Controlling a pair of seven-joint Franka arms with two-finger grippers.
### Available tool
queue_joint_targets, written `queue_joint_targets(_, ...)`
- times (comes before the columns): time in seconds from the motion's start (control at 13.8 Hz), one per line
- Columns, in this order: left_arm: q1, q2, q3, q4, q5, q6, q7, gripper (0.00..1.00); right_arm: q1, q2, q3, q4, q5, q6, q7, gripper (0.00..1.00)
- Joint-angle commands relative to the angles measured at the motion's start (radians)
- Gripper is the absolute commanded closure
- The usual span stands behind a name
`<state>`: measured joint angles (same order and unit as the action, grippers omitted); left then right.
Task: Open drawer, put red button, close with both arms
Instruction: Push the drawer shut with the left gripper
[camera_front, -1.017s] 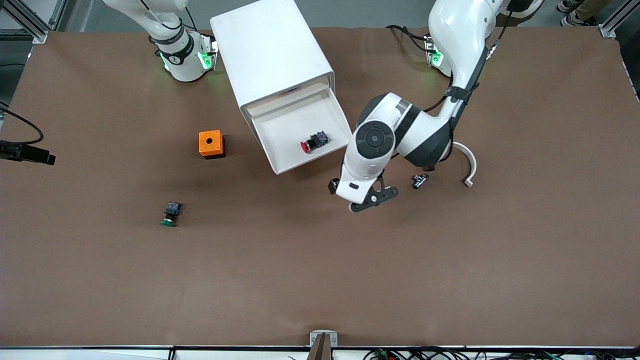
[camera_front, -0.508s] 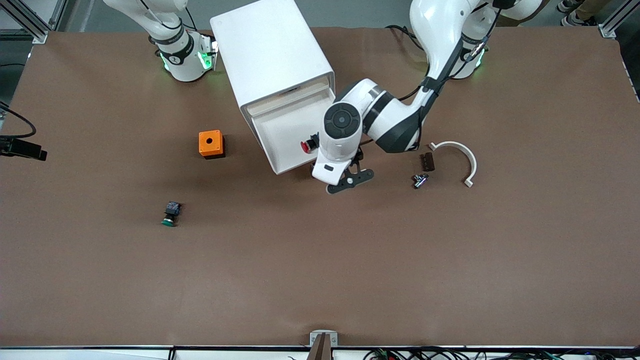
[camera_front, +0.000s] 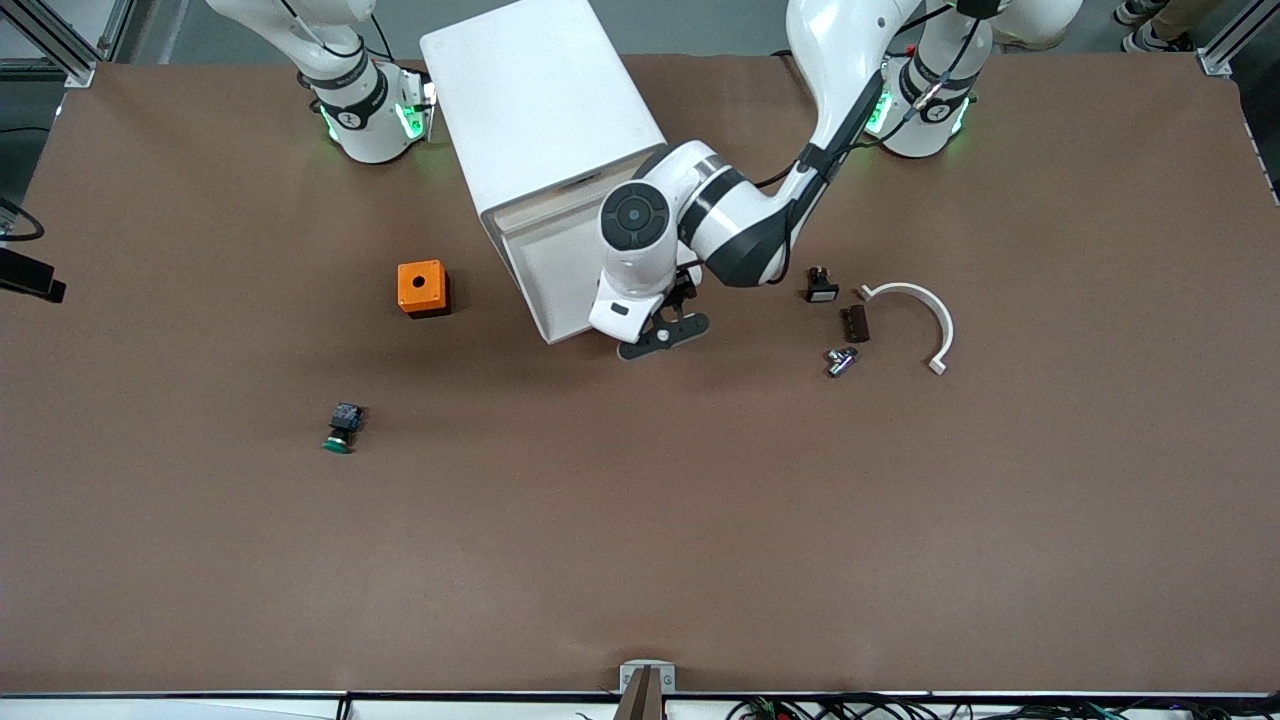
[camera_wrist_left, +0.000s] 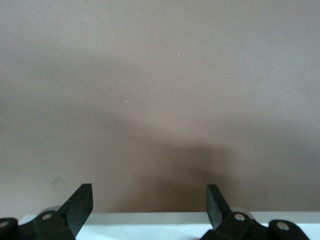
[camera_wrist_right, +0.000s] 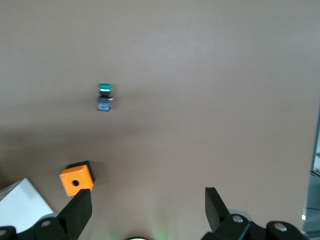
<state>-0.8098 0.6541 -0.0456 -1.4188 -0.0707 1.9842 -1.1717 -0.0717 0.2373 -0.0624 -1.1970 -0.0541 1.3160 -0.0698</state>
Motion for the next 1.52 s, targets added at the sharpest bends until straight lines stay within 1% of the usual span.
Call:
queue_joint_targets(0.0, -0.035, 0.002, 0.0, -0.002, 0.0, 0.007, -0.04, 0.0, 0.001, -0.027, 0.001, -0.025, 0.027, -0.018, -0.002, 0.0)
queue_joint_targets(0.07, -0.037, 0.007, -0.014, -0.002, -0.011, 0.007, -0.042, 0.0, -0.002, -0.061, 0.001, -0.062, 0.027, -0.017, -0.002, 0.0)
queue_joint_targets(0.29, -0.042, 0.009, -0.037, -0.003, -0.096, 0.007, -0.049, 0.0, -0.007, -0.174, -0.004, -0.159, 0.023, -0.018, -0.01, 0.0)
queue_joint_targets(0.44, -0.043, 0.015, -0.042, -0.002, -0.147, 0.005, -0.049, 0.0, -0.014, -0.199, -0.007, -0.202, 0.017, -0.02, -0.021, 0.0)
queue_joint_targets(0.58, -0.054, 0.018, -0.045, 0.001, -0.193, 0.007, -0.049, 0.0, -0.026, -0.2, -0.007, -0.207, 0.028, -0.06, -0.077, 0.0)
queue_joint_targets(0.94, -0.068, 0.019, -0.046, 0.0, -0.297, 0.005, -0.048, 0.0, -0.026, -0.216, -0.005, -0.223, 0.022, -0.031, -0.076, 0.0)
queue_joint_targets(1.02, -0.072, 0.021, -0.046, 0.0, -0.319, 0.007, -0.048, 0.0, -0.023, -0.24, -0.007, -0.254, 0.022, -0.002, -0.076, 0.0)
queue_joint_targets(1.16, -0.075, 0.022, -0.046, 0.0, -0.348, 0.007, -0.046, 0.0, -0.02, -0.327, -0.008, -0.381, 0.022, 0.09, -0.074, 0.0)
queue_joint_targets(1.23, -0.078, 0.025, -0.046, 0.0, -0.35, 0.007, -0.048, 0.0, -0.02, -0.357, -0.01, -0.424, 0.022, 0.121, -0.074, 0.0)
queue_joint_targets(1.45, -0.086, 0.03, -0.046, -0.002, -0.371, 0.005, -0.049, 0.0, -0.014, -0.365, -0.016, -0.432, 0.022, 0.124, -0.033, 0.0)
